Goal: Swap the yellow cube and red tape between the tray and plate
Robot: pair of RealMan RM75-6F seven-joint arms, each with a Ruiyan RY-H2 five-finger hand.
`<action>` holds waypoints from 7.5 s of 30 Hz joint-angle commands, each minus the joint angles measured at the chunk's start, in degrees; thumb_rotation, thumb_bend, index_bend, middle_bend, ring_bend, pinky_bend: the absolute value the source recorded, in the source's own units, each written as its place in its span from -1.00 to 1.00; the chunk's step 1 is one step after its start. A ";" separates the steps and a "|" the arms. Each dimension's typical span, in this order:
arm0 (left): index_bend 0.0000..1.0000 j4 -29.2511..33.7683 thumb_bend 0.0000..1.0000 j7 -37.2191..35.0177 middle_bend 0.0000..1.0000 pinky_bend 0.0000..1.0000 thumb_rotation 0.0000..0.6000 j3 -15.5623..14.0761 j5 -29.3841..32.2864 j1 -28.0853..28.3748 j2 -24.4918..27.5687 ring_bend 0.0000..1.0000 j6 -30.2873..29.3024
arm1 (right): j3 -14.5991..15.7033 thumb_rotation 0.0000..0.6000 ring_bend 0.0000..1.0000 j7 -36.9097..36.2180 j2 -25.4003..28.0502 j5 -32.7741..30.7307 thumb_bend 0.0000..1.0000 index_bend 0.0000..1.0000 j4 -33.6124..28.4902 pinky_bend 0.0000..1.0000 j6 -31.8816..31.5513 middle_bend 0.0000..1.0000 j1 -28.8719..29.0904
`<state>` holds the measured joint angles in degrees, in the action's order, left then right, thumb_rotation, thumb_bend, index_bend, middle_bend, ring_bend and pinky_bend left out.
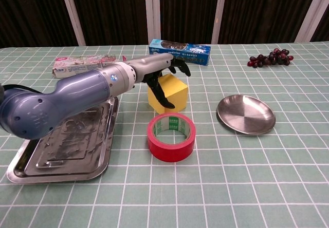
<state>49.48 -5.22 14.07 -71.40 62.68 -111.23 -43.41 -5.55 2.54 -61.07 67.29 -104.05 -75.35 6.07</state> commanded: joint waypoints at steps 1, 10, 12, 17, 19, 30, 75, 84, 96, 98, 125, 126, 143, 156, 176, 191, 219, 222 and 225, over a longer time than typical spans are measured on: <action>-0.42 -1.68 -0.24 0.13 -0.58 -0.11 1.00 -0.80 -1.05 -0.05 -0.19 -0.52 -0.16 | -0.10 1.00 -1.00 -0.02 -0.14 -0.35 -0.87 -1.00 0.12 -1.00 0.19 -1.00 0.02; -0.10 -0.60 0.19 5.66 0.00 0.13 1.00 0.55 0.86 0.04 0.53 -0.12 -0.52 | -0.53 1.00 -1.00 -1.19 0.06 -0.37 -0.87 -1.00 0.14 -1.00 -0.11 -1.00 -0.29; -0.10 0.94 0.17 5.23 -0.04 0.13 1.00 0.78 0.14 -0.60 1.42 -0.12 -2.47 | -0.68 1.00 -1.00 -1.01 -0.15 -0.38 -0.87 -1.00 0.48 -1.00 -0.54 -1.00 -0.38; -0.10 8.89 0.15 2.95 -0.12 0.07 1.00 2.20 -1.84 -2.31 7.35 -0.20 -6.79 | -0.76 1.00 -1.00 -0.86 -0.42 -0.42 -0.87 -1.00 0.76 -1.00 -0.70 -1.00 -0.48; -0.10 13.64 0.14 3.70 -0.15 0.04 1.00 2.39 -2.57 -3.37 11.20 -0.25 -8.27 | -0.79 1.00 -1.00 -0.83 -0.46 -0.48 -0.87 -1.00 0.84 -1.00 -0.51 -1.00 -0.41; -0.12 43.88 0.10 13.48 -0.26 -0.02 1.00 -7.24 -4.18 -17.30 38.78 -0.29 -13.42 | -0.55 1.00 -1.00 -0.48 -0.62 0.21 -0.87 -1.00 0.23 -1.00 -0.42 -1.00 -0.43; -0.62 32.01 -1.00 4.53 -1.00 -0.89 1.00 -13.48 -14.15 -45.82 36.51 -1.00 -49.50 | 1.23 1.00 -1.00 -0.28 -1.39 10.28 -0.87 -0.97 -1.56 -1.00 3.27 -1.00 3.00; -0.62 30.82 -1.00 2.77 -1.00 -0.89 1.00 -12.98 -14.89 -49.56 34.56 -1.00 -52.90 | -4.64 1.00 -1.00 1.89 -6.10 7.45 -0.93 -0.99 -8.65 -1.00 26.48 -1.00 22.21; -0.62 30.05 -0.97 1.12 -1.00 -0.89 1.00 -11.19 -13.72 -51.56 35.59 -1.00 -52.33 | -7.84 1.00 -1.00 10.55 -16.57 -14.44 -0.93 -1.00 -3.94 -1.00 33.16 -1.00 36.54; -0.62 29.85 -0.97 1.17 -1.00 -0.89 1.00 -10.96 -13.69 -51.60 35.53 -1.00 -52.03 | -7.76 1.00 -1.00 11.59 -17.48 -16.57 -0.93 -1.00 -3.12 -1.00 33.34 -1.00 38.16; -0.62 29.60 -0.97 1.94 -1.00 -0.89 1.00 -8.31 -13.38 -52.85 35.22 -1.00 -50.47 | -5.01 1.00 -0.99 14.09 -32.99 -22.99 -0.93 -1.00 12.16 -0.87 30.91 -1.00 47.63; -0.62 29.58 -0.97 1.94 -1.00 -0.89 1.00 -8.24 -13.45 -52.87 35.18 -1.00 -50.48 | -4.92 1.00 -0.96 14.00 -33.28 -22.93 -0.93 -1.00 12.59 -0.83 30.89 -1.00 47.68; -0.62 29.26 -0.97 0.70 -1.00 -0.89 1.00 -7.21 -13.67 -53.22 34.98 -1.00 -50.00 | -4.89 1.00 -0.14 11.98 -37.47 -16.88 -0.55 -0.39 17.00 0.08 26.17 -0.65 46.37; -0.61 29.34 -0.97 0.57 -1.00 -0.89 1.00 -6.46 -13.33 -53.67 35.15 -1.00 -50.05 | -7.81 1.00 -0.14 8.16 -25.83 -14.76 -0.53 -0.39 12.04 0.08 23.75 -0.64 42.22; -0.61 28.90 -0.97 3.45 -1.00 -0.89 1.00 -5.46 -13.30 -54.12 34.36 -1.00 -50.98 | -4.10 1.00 -0.22 -4.65 -20.43 -8.01 -0.53 -0.38 21.39 0.08 32.31 -0.64 37.23; -0.61 29.06 -0.97 3.75 -1.00 -0.89 1.00 -5.47 -13.92 -54.33 34.30 -1.00 -51.15 | -3.94 1.00 -1.00 -7.66 -20.04 -6.26 -1.00 -0.97 23.63 -0.82 36.05 -1.00 37.41; -0.62 45.21 -0.96 8.67 -1.00 -0.89 1.00 -9.95 -9.53 -56.32 43.67 -1.00 -41.82 | 9.49 1.00 -1.00 11.36 -6.07 19.14 -1.00 -1.00 7.88 -1.00 -16.55 -1.00 2.80; -0.62 46.00 -0.96 10.01 -1.00 -0.89 1.00 -10.32 -9.34 -56.34 43.95 -1.00 -41.25 | 9.55 1.00 -1.00 13.69 -6.18 19.37 -1.00 -1.00 8.06 -1.00 -16.17 -1.00 2.33; -0.62 46.19 -0.96 10.97 -1.00 -0.89 1.00 -10.61 -9.46 -56.11 43.78 -1.00 -40.59 | 8.94 1.00 -1.00 15.30 -6.37 19.41 -1.00 -1.00 8.24 -1.00 -16.00 -1.00 2.17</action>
